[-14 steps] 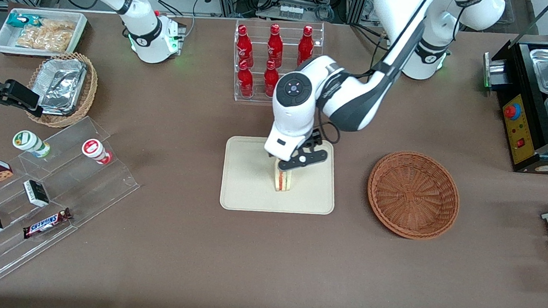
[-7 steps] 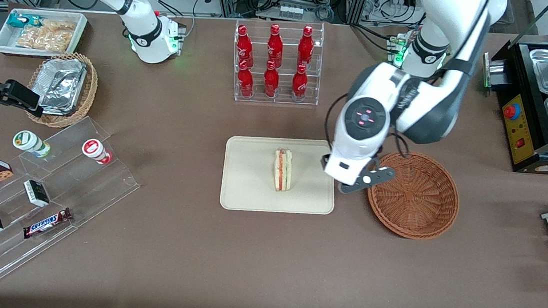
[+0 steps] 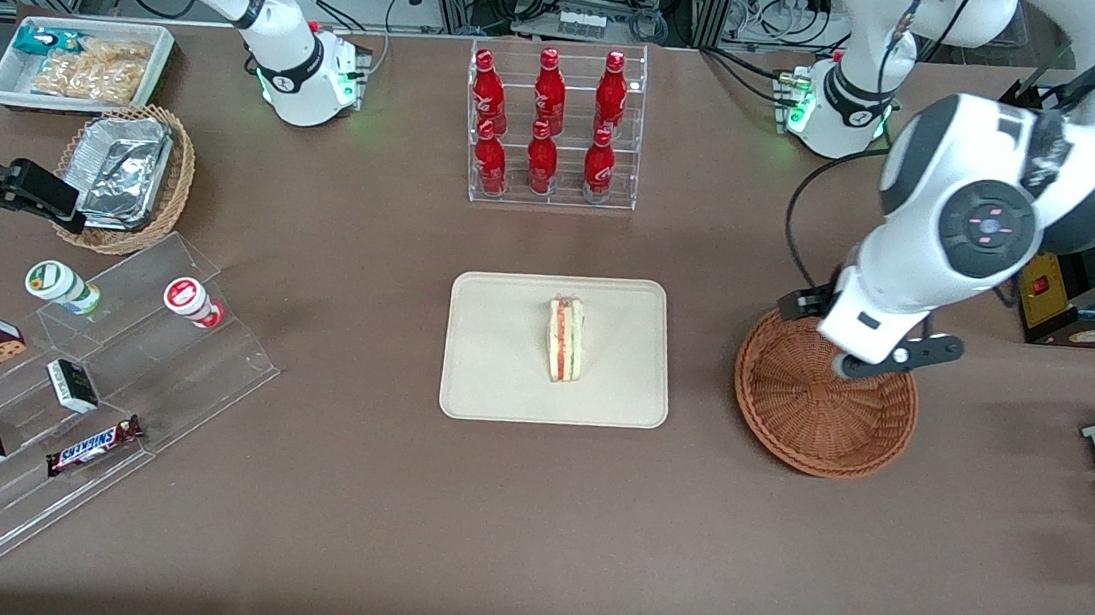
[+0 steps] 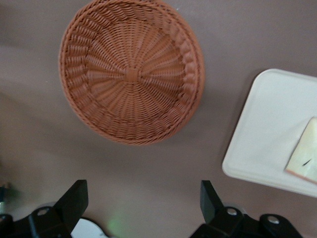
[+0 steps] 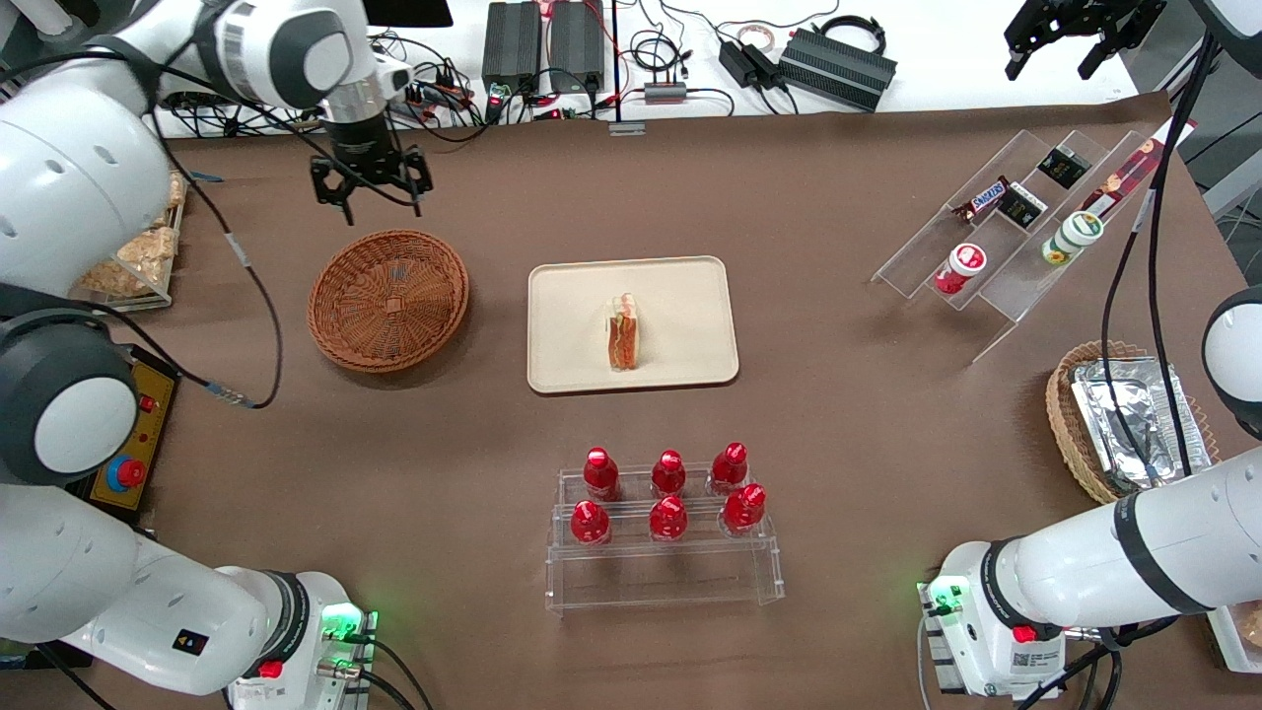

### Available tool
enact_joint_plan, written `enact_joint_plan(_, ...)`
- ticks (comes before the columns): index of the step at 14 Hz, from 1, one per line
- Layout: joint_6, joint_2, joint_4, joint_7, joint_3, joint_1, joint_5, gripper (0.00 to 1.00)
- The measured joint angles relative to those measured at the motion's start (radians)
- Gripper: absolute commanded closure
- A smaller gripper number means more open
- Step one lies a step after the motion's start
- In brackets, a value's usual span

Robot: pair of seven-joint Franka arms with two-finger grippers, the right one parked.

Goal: Place sandwich from basket to tray

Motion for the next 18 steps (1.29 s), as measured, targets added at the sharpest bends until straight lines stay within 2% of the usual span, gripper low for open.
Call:
enact_joint_plan(3,-0.078,-0.046,0.0,0.155,-0.011,0.085,0.0,0.0)
enact_joint_plan(7,-0.158,-0.111,0.023,0.381,-0.117,0.289,0.0,0.0)
enact_joint_plan(11,-0.165,-0.191,0.04,0.541,-0.132,0.406,0.0,0.0)
enact_joint_plan(14,-0.155,-0.203,0.082,0.56,-0.159,0.459,0.017,0.0)
enact_joint_plan(18,-0.093,-0.185,0.085,0.559,-0.168,0.458,0.042,0.0)
